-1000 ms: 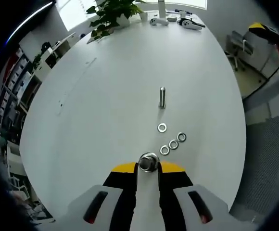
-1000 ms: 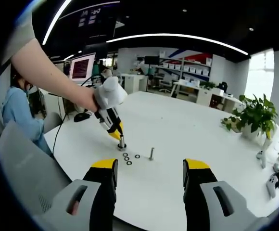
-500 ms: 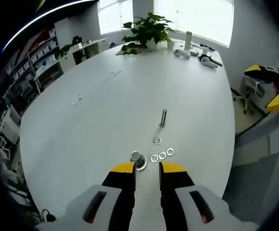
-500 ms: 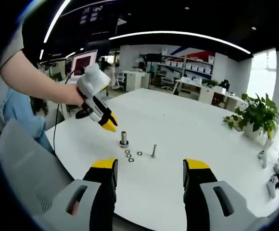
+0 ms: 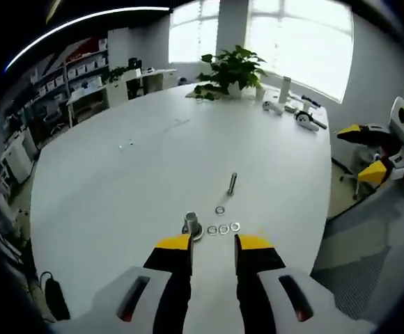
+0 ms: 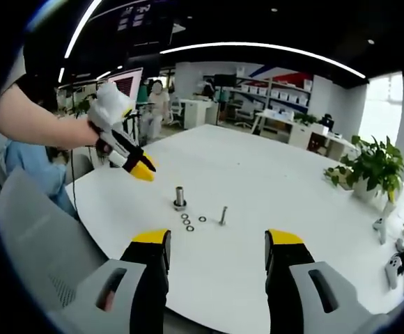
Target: Place the washer onto the threaded stud by aligning its center hole with the stud, sliding it down to the base, and recovering from edge contact or off-axis alignment until the washer reaches the visible bottom stop.
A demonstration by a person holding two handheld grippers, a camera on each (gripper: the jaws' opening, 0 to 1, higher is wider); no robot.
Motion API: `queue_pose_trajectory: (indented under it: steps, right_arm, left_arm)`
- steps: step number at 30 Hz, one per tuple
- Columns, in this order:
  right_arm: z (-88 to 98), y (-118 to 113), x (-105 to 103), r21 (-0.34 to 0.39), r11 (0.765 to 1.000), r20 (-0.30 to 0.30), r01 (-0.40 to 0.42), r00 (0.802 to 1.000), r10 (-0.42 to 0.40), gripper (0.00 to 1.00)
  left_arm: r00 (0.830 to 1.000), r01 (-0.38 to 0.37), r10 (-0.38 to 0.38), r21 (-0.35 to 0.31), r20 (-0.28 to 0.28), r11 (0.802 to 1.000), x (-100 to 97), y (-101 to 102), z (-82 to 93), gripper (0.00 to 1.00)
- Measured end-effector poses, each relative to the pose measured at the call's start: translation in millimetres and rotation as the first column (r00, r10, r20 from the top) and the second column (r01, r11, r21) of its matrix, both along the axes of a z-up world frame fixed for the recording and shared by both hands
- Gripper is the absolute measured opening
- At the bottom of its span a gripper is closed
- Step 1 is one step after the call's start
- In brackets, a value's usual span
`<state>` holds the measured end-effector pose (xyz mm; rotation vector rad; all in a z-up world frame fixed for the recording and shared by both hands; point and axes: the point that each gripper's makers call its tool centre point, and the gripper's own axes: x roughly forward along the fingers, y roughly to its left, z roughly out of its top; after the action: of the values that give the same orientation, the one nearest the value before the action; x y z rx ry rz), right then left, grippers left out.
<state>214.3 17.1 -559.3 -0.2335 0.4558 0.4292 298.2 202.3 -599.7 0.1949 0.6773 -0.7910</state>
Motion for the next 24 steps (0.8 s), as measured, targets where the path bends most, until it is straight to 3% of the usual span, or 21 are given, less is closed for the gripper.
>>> queue_pose_trajectory:
  steps: [7,10,12,20,22,24]
  right_arm:
    - [-0.5,-2,-1,0.005,1.0,-0.003,0.007,1.0,-0.007,0.57]
    - [-3.3,0,-2,-0.006,1.0,-0.012,-0.004,1.0,0.004,0.57]
    - [-4.3,1,-2,-0.007,1.0,-0.016,-0.006,1.0,0.005,0.57]
    - [-5.3,2,-3,-0.01,1.0,-0.022,-0.012,1.0,0.012,0.57]
    - [-5.0,1,-3,-0.009,1.0,-0.023,-0.01,1.0,0.01,0.57]
    - [-4.7,1,-3,-0.006,1.0,-0.021,-0.009,1.0,0.008,0.57]
  left_arm:
    - [0.995,-0.074,0.08,-0.088,0.06,0.993,-16.8,7,26.2,0.22]
    - [0.99,-0.042,0.068,-0.208,0.121,0.977,-27.3,-5,48.0,0.24]
    - [0.986,-0.049,0.08,-0.2,0.145,0.978,-31.5,-2,50.7,0.24]
    - [0.972,-0.098,0.151,-0.272,0.182,0.957,-44.4,11,67.5,0.33]
    - [0.974,-0.09,0.148,-0.304,0.172,0.948,-51.8,15,70.1,0.32]
    - [0.967,-0.09,0.16,-0.32,0.197,0.943,-58.6,23,76.7,0.3]
